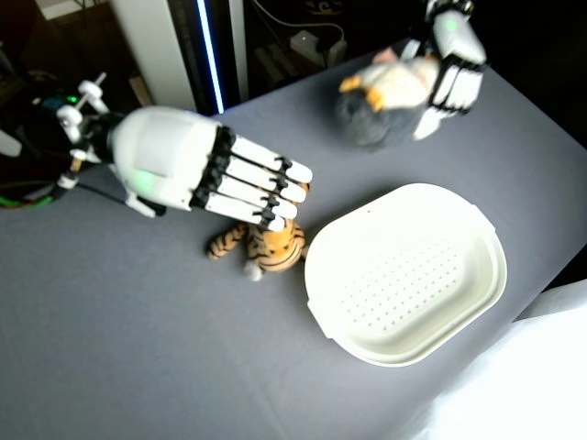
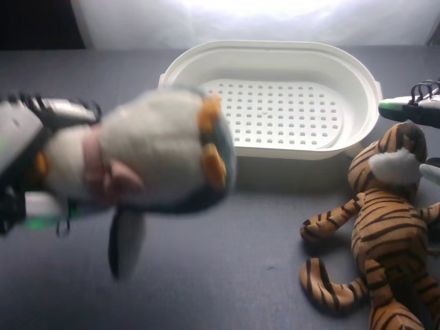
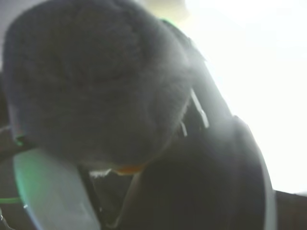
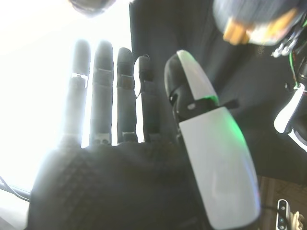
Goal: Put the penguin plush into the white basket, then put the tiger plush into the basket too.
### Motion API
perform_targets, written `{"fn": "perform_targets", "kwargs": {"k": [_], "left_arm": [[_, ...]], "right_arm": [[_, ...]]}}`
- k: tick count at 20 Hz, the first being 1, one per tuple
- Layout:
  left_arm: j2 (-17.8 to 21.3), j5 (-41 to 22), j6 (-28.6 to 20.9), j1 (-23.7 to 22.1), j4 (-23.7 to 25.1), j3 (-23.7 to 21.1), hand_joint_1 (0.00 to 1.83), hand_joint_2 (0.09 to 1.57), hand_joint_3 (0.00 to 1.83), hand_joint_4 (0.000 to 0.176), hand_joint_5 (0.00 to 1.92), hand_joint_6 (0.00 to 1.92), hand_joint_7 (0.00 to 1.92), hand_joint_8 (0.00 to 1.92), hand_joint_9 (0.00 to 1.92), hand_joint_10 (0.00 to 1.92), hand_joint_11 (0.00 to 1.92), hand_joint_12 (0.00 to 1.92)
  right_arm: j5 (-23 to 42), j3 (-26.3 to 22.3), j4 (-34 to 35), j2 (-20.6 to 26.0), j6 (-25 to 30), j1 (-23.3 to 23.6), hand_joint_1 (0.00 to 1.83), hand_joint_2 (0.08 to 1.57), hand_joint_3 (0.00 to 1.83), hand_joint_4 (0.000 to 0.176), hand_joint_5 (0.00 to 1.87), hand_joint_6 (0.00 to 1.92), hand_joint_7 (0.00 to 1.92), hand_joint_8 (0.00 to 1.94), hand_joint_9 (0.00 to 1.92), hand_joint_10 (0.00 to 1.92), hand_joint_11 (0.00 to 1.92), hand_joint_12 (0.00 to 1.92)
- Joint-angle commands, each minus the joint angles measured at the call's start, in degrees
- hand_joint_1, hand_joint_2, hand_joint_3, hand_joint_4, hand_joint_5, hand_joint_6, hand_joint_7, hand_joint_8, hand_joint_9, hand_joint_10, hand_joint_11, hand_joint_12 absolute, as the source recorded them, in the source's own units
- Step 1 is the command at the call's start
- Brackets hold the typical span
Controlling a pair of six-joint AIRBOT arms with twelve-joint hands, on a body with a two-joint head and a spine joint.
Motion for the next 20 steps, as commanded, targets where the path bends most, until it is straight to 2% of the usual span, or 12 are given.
{"fn": "perform_targets", "kwargs": {"k": [1, 2, 4, 6, 8, 9, 11, 13, 15, 17, 19, 20], "left_arm": [[-0.8, -7.4, 0.3, -2.1, -0.4, 0.8, 1.37, 1.12, 0.00, 0.000, 0.99, 0.74, 0.95, 1.07, 0.85, 1.35, 0.69, 1.29], [-1.6, -6.1, 0.8, -3.9, -0.8, 2.0, 1.38, 1.11, 0.00, 0.000, 1.05, 0.76, 0.96, 1.02, 0.87, 1.26, 0.66, 1.17], [-3.9, -2.4, 0.9, -8.4, -0.9, 5.4, 1.38, 1.10, 0.00, 0.000, 1.06, 0.81, 1.00, 0.95, 0.85, 1.25, 0.61, 1.25], [-5.8, 1.7, 1.0, -12.3, -0.6, 8.1, 1.38, 1.10, 0.00, 0.000, 0.99, 0.99, 1.03, 0.88, 0.86, 1.20, 0.59, 1.17], [-8.4, 7.1, 1.2, -17.4, 0.4, 11.8, 1.38, 1.12, 0.00, 0.000, 0.92, 1.05, 0.97, 0.99, 0.89, 1.21, 0.68, 1.18], [-9.3, 9.8, 1.9, -19.4, 0.9, 13.0, 1.38, 1.10, 0.00, 0.000, 0.97, 0.94, 0.99, 0.98, 0.92, 1.17, 0.67, 1.18], [-11.2, 16.8, 4.6, -23.6, 1.7, 15.8, 1.38, 1.08, 0.00, 0.000, 1.02, 0.96, 1.05, 0.79, 0.94, 1.09, 0.72, 1.09], [-12.5, 23.4, 7.0, -25.9, 1.9, 18.2, 1.38, 1.09, 0.00, 0.000, 1.09, 0.76, 0.99, 0.95, 0.87, 1.21, 0.69, 1.23], [-13.2, 28.7, 9.9, -27.3, 1.3, 19.7, 1.39, 1.08, 0.00, 0.000, 1.09, 0.83, 1.06, 0.79, 0.91, 1.14, 0.67, 1.11], [-14.4, 33.1, 13.6, -29.1, 0.1, 21.2, 1.39, 1.07, 0.00, 0.000, 1.08, 0.86, 1.07, 0.72, 0.96, 1.09, 0.79, 1.02], [-16.5, 37.8, 15.7, -31.6, 0.2, 23.7, 1.38, 1.08, 0.00, 0.000, 1.05, 0.90, 1.02, 0.80, 0.96, 1.10, 0.84, 0.94], [-17.4, 39.3, 16.0, -32.7, 0.5, 24.7, 1.38, 1.09, 0.00, 0.000, 1.02, 0.89, 1.01, 0.85, 0.96, 1.14, 0.81, 1.00]], "right_arm": [[7.1, 0.4, 0.6, 0.0, 0.5, 0.9, 0.90, 1.35, 0.00, 0.000, 0.45, 0.00, 0.51, 0.00, 0.56, 0.00, 0.29, 0.79], [7.1, 0.5, 0.6, 0.0, 0.5, 0.9, 0.90, 1.35, 0.00, 0.000, 0.45, 0.00, 0.51, 0.00, 0.56, 0.00, 0.29, 0.79], [7.0, 0.8, 0.6, 0.0, 0.5, 0.8, 0.90, 1.35, 0.00, 0.000, 0.45, 0.00, 0.52, 0.01, 0.57, 0.00, 0.29, 0.79], [7.0, 1.0, 0.9, 0.0, 0.5, 0.8, 0.85, 1.36, 0.00, 0.000, 0.46, 0.00, 0.52, 0.00, 0.56, 0.00, 0.28, 0.78], [7.0, 1.2, 0.9, 0.0, 0.5, 0.7, 0.85, 1.36, 0.00, 0.000, 0.46, 0.00, 0.52, 0.00, 0.56, 0.00, 0.28, 0.78], [7.0, 1.2, 0.9, 0.0, 0.5, 0.7, 0.84, 1.36, 0.00, 0.000, 0.47, 0.00, 0.52, 0.00, 0.55, 0.00, 0.27, 0.77], [7.1, 1.3, 0.8, 0.0, 0.5, 0.7, 0.84, 1.35, 0.00, 0.000, 0.47, 0.00, 0.53, 0.00, 0.55, 0.00, 0.27, 0.77], [7.1, 1.3, 0.6, 0.0, 0.5, 0.7, 0.86, 1.35, 0.00, 0.000, 0.47, 0.00, 0.52, 0.00, 0.56, 0.00, 0.28, 0.78], [7.1, 1.2, 0.5, 0.0, 0.5, 0.6, 0.83, 1.35, 0.00, 0.000, 0.46, 0.00, 0.53, 0.00, 0.57, 0.01, 0.30, 0.79], [7.1, 1.2, 0.5, 0.0, 0.5, 0.4, 0.85, 1.35, 0.00, 0.000, 0.46, 0.00, 0.53, 0.00, 0.57, 0.01, 0.30, 0.79], [7.1, 1.2, 0.5, -0.1, 0.5, 0.2, 0.84, 1.35, 0.00, 0.000, 0.45, 0.00, 0.51, 0.00, 0.57, 0.00, 0.30, 0.80], [7.1, 1.2, 0.5, -0.1, 0.5, 0.2, 0.84, 1.35, 0.00, 0.000, 0.44, 0.00, 0.51, 0.00, 0.57, 0.00, 0.30, 0.80]]}}
